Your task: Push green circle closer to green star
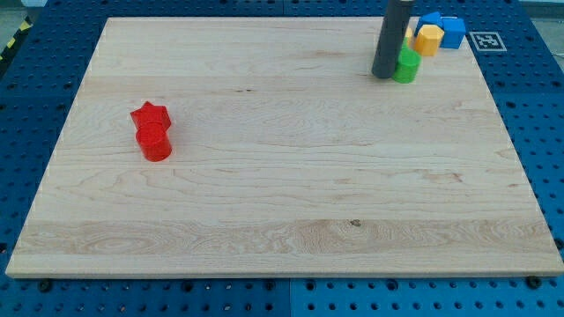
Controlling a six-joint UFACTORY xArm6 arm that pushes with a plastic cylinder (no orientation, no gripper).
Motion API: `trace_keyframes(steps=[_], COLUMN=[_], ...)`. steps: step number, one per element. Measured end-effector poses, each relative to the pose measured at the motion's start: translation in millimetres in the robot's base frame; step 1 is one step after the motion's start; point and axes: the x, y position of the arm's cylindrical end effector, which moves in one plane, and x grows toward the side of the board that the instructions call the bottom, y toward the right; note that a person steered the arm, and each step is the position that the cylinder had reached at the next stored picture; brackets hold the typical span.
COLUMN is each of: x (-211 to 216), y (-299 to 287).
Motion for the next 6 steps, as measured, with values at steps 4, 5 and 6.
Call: trace_keyframes(steps=[4, 5, 6], x=[32.4, 40.5, 35.0], y=[33.8, 45.2, 45.2])
